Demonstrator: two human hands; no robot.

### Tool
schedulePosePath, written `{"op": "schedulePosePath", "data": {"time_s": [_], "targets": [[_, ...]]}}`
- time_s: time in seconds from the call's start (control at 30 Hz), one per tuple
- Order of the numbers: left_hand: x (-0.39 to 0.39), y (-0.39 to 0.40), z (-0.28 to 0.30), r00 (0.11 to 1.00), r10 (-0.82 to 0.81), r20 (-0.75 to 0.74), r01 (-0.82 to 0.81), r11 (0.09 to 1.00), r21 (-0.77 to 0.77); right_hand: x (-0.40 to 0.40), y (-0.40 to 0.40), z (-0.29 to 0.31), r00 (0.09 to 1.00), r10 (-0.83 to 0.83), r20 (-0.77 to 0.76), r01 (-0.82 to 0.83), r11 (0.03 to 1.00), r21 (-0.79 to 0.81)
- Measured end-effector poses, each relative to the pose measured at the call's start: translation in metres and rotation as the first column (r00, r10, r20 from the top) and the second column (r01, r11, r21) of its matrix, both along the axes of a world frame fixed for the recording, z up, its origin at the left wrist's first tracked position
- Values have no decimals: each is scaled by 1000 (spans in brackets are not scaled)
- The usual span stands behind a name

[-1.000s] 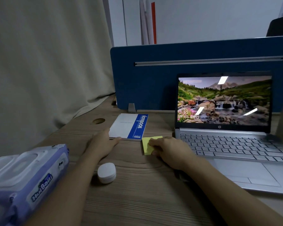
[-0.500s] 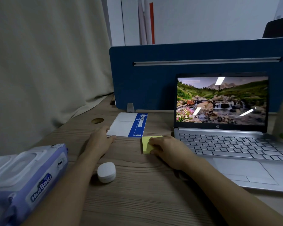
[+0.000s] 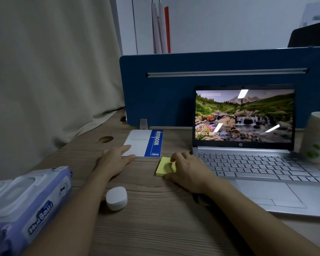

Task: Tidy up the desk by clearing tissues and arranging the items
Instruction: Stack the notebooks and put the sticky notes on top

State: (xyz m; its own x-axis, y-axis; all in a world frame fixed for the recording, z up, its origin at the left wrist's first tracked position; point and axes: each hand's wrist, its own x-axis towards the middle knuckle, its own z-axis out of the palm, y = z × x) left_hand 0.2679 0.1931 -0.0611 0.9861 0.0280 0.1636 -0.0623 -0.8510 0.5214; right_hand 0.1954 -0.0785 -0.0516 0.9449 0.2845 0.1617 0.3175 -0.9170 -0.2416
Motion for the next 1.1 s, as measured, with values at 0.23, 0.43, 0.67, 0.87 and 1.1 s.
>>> {"op": "schedulePosePath", "data": {"time_s": [0.23, 0.43, 0.67, 0.87, 1.1], "targets": [[4, -2, 1, 997, -81, 20, 81, 996, -32, -6, -7, 5, 990, -74, 121, 51, 982, 182], [1, -13, 3, 982, -189, 4, 189, 981, -38, -16, -31, 13, 966, -196, 169, 142, 948, 285], [-1, -33, 4, 958, -288, -12, 288, 958, -12, -24, -54, 14, 941, -281, 186, 217, 927, 306], [-4, -36, 4, 942, -336, 21, 335, 942, 32, -17, -55, 14, 965, -250, 83, 202, 905, 374], [-6, -32, 4, 947, -321, 33, 321, 947, -20, 16, -44, 22, 993, -119, -6, 114, 938, 328]]}}
